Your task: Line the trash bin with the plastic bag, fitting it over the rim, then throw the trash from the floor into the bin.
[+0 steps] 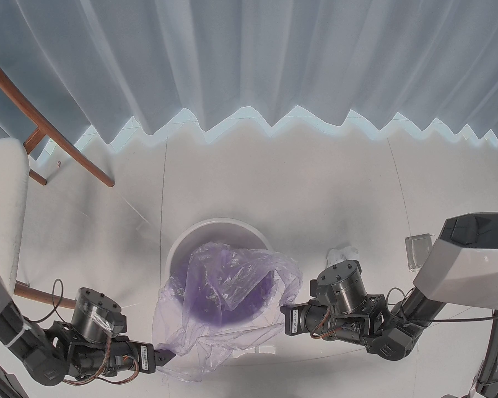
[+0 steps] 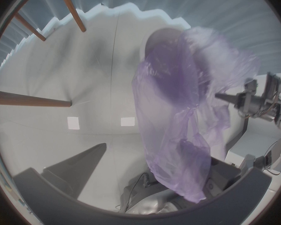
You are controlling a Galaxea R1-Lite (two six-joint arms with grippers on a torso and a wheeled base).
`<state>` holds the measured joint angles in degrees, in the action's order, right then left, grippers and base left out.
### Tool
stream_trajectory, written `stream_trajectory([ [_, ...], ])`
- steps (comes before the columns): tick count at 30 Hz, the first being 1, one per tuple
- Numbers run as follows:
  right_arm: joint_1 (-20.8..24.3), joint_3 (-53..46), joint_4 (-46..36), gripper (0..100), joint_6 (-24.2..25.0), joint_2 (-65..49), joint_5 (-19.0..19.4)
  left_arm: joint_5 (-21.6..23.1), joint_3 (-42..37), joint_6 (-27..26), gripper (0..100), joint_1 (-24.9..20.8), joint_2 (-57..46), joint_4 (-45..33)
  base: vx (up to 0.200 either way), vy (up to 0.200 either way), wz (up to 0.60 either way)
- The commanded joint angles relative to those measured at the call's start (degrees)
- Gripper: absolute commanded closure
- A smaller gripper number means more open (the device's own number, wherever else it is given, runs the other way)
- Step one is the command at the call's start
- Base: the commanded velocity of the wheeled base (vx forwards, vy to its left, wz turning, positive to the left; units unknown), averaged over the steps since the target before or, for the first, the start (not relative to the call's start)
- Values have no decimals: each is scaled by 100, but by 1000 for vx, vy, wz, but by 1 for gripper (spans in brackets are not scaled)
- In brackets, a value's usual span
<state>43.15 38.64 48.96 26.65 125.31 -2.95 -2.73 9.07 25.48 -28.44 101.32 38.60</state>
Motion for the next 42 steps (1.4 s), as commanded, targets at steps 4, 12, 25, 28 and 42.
stream_trajectory([
  [4,9,-24,35,100,7,-182,-13,-61,-907,344,0,137,-2925,394,0,0,0],
  [12,18,-85,35,100,7,-217,-180,62,-907,889,0,656,-3821,605,0,0,0],
  [25,61,-94,35,100,16,-314,-224,1134,-661,1372,0,489,-3839,1440,0,0,0],
  [28,61,-164,53,100,25,-314,-232,1750,-371,335,0,322,-3338,1282,0,0,0],
  [42,61,-375,457,100,42,-296,-285,844,1431,-2970,0,111,-1096,-10,0,0,0],
])
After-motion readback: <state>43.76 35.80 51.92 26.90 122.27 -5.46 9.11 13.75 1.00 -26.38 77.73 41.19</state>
